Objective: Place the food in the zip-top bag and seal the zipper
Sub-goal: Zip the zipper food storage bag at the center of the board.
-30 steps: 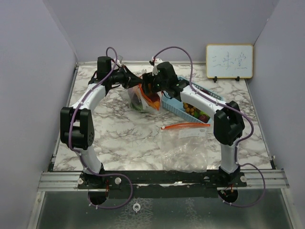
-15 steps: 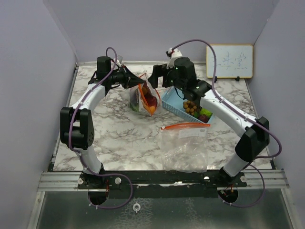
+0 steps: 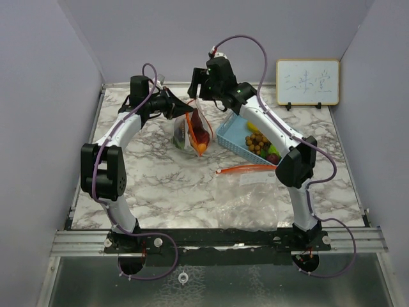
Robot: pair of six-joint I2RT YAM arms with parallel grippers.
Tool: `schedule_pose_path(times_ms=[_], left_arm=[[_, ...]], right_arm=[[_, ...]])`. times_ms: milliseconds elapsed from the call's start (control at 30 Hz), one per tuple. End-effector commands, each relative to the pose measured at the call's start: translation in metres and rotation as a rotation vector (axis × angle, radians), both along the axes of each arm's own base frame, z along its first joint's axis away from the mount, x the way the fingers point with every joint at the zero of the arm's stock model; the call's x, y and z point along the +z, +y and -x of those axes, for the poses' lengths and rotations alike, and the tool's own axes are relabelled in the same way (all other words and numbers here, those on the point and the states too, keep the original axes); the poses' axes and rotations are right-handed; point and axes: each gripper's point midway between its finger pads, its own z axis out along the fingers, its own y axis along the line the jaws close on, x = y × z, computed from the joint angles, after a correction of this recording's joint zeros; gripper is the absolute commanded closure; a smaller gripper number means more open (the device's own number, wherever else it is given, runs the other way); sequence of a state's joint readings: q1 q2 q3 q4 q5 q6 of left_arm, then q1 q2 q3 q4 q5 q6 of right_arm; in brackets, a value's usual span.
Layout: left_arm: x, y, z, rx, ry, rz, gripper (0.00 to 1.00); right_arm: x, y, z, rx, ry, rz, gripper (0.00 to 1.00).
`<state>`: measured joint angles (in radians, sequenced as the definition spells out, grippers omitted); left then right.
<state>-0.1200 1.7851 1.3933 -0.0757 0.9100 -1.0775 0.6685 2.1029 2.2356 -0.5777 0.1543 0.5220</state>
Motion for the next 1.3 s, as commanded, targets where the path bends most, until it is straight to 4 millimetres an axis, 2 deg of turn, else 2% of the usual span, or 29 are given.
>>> schedule_pose_path(times_ms=[0, 167, 300, 400, 500, 567, 600, 633, 733, 833, 867, 900, 1000, 1100, 1133, 1167, 1267], left_arm=[[0.016, -0.002, 0.007, -0.028, -0.071, 0.009, 1.0], [0.012, -0.001, 0.005, -0.022, -0.071, 0.0, 1.0], [0.007, 0.001, 0.001, -0.007, -0.081, -0.024, 1.0], [0.001, 0.003, -0.002, 0.006, -0.079, -0.053, 1.0], [-0.003, 0.002, -0.004, 0.012, -0.076, -0.063, 1.0], [-0.006, 0.002, -0.005, 0.013, -0.074, -0.069, 1.0], [-0.007, 0.001, -0.006, 0.013, -0.072, -0.07, 1.0], [-0.008, 0.0, -0.007, 0.013, -0.073, -0.073, 1.0], [-0.005, -0.002, -0.008, 0.001, -0.087, -0.07, 1.0], [0.005, -0.002, -0.006, -0.03, -0.124, -0.074, 1.0], [0.009, -0.001, -0.005, -0.047, -0.155, -0.089, 0.96], [0.014, 0.001, -0.005, -0.054, -0.177, -0.098, 0.87], [0.023, 0.014, 0.001, -0.076, -0.259, -0.152, 0.56], [0.036, 0.042, 0.005, -0.042, -0.343, -0.183, 0.23], [0.047, 0.053, 0.009, -0.019, -0.39, -0.198, 0.09], [0.052, 0.062, 0.012, -0.001, -0.422, -0.216, 0.02], [0.063, 0.078, 0.015, 0.03, -0.531, -0.289, 0.01]], right_arm=[[-0.032, 0.002, 0.014, -0.018, 0.152, -0.001, 0.29], [-0.042, 0.006, 0.017, -0.002, 0.179, -0.012, 0.33], [-0.05, 0.012, 0.018, 0.007, 0.215, -0.028, 0.42], [-0.061, 0.02, 0.022, 0.036, 0.256, -0.032, 0.52], [-0.065, 0.025, 0.026, 0.051, 0.266, -0.041, 0.67], [-0.063, 0.027, 0.028, 0.063, 0.261, -0.048, 0.82], [-0.06, 0.028, 0.029, 0.069, 0.255, -0.05, 0.93], [-0.059, 0.028, 0.028, 0.07, 0.25, -0.047, 0.97], [-0.052, 0.022, 0.027, 0.063, 0.217, -0.026, 0.98], [-0.035, 0.016, 0.024, 0.067, 0.148, -0.003, 0.98], [-0.028, 0.014, 0.024, 0.076, 0.115, 0.007, 0.98], [-0.02, 0.013, 0.023, 0.087, 0.08, 0.014, 0.98], [0.009, 0.009, 0.026, 0.147, -0.031, 0.019, 0.98], [0.035, 0.009, 0.035, 0.232, -0.122, 0.033, 0.98], [0.042, 0.008, 0.039, 0.261, -0.147, 0.036, 0.98], [0.049, 0.007, 0.042, 0.289, -0.171, 0.039, 0.98], [0.07, 0.006, 0.058, 0.377, -0.235, 0.039, 0.98]])
